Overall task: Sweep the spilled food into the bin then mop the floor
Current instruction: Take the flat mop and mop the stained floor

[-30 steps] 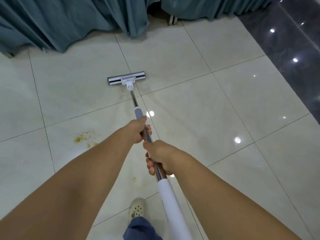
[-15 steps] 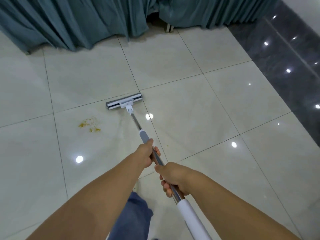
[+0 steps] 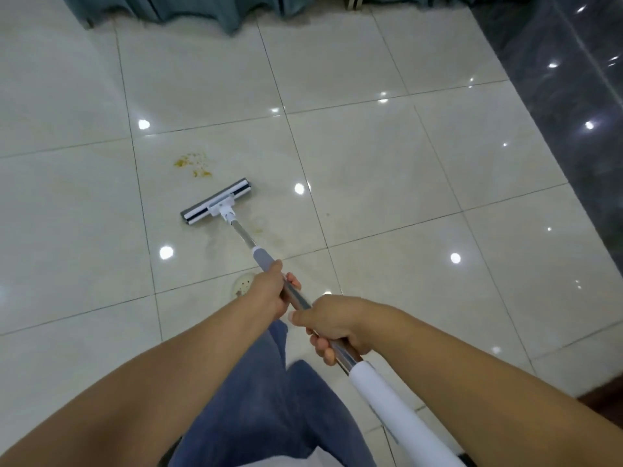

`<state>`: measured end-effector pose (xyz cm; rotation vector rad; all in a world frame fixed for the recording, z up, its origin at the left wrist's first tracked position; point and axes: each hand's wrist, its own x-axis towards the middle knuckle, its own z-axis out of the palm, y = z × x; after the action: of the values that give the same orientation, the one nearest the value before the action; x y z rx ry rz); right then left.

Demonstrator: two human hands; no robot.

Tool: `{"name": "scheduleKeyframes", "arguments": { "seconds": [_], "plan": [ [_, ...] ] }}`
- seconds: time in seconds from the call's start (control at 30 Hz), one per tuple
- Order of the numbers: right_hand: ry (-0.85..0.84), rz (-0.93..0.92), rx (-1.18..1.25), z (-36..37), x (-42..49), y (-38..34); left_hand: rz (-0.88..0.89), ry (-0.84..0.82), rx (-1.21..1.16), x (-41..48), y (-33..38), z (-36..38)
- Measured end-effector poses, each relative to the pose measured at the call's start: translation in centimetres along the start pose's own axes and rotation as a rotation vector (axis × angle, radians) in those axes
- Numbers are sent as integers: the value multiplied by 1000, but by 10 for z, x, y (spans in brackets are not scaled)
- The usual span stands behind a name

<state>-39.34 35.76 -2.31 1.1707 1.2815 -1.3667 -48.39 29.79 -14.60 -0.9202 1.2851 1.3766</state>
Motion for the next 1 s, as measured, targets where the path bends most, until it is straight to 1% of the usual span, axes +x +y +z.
{"name": "scheduleKeyframes", "arguments": {
  "seconds": [0.1,0.23,0.37,0.53,0.7,0.83,1.0],
  "plan": [
    [17,-37,46,20,3,-13,26,12,8,0,15,-18],
    [34,-73,187,29,9,-40,34,-31,11,3,44,-24],
    [62,-73,212,36,29,-87,50,-42,15,24,93,-33],
    [39,-113,213,51,65,-183,88,-13,7,68,189,-54],
    [30,-111,243,55,99,-294,107,-9,12,108,299,-63],
    [7,-144,283,65,133,-378,123,5,59,141,386,-76],
    [-17,-188,317,78,165,-452,151,44,139,173,464,-92]
  ]
}}
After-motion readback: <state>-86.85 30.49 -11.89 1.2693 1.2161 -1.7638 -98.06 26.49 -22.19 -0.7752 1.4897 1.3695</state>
